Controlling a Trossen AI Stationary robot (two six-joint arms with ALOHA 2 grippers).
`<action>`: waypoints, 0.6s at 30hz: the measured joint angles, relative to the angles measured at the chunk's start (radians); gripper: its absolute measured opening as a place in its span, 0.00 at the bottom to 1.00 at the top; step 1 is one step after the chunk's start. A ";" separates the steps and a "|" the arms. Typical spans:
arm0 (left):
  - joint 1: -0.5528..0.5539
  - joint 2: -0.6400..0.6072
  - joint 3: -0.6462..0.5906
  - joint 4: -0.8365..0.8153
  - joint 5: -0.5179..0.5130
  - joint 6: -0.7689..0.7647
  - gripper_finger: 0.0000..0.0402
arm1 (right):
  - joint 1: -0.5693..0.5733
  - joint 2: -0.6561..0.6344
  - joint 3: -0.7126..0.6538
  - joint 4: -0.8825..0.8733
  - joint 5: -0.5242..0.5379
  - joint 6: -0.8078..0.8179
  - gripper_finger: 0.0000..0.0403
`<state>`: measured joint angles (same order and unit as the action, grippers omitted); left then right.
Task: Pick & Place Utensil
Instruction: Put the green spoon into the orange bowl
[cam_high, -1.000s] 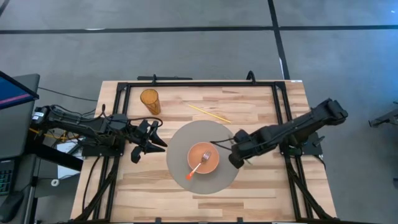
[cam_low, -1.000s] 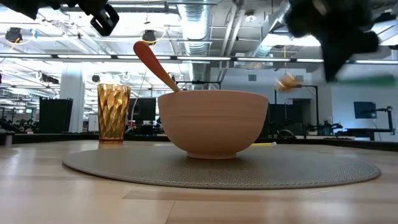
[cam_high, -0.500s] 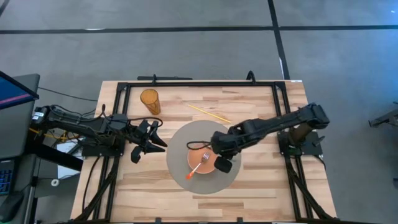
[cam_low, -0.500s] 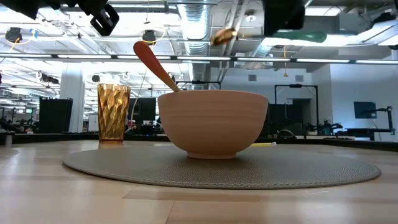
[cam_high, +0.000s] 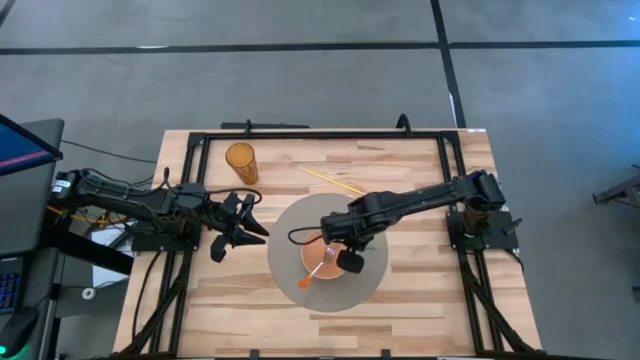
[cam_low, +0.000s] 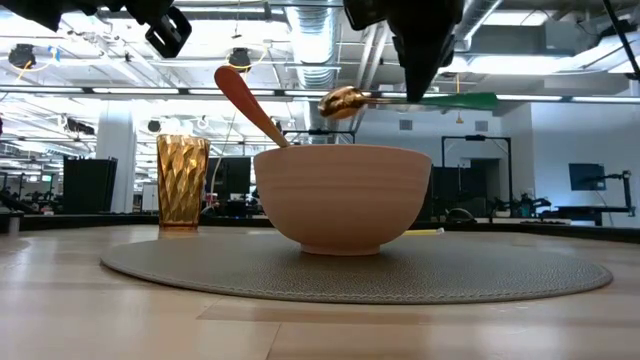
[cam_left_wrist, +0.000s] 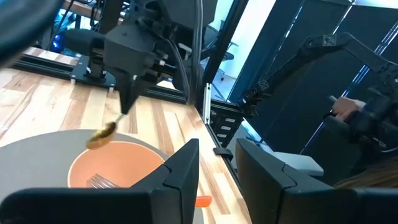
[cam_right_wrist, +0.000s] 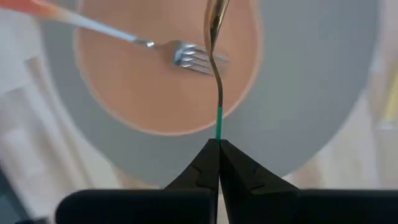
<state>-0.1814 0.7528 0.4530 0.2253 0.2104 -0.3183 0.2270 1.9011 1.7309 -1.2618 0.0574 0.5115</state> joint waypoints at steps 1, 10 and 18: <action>0.000 0.000 0.000 0.000 0.000 0.000 0.26 | 0.002 0.000 0.000 -0.009 0.017 -0.011 0.00; 0.000 0.000 0.000 0.000 0.000 0.000 0.26 | 0.039 0.000 0.000 0.009 0.125 -0.234 0.00; 0.000 0.000 0.000 0.000 0.000 0.000 0.26 | 0.040 0.021 -0.002 0.071 0.085 -0.233 0.00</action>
<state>-0.1818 0.7528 0.4530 0.2252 0.2104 -0.3180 0.2672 1.9222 1.7287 -1.1912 0.1419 0.2783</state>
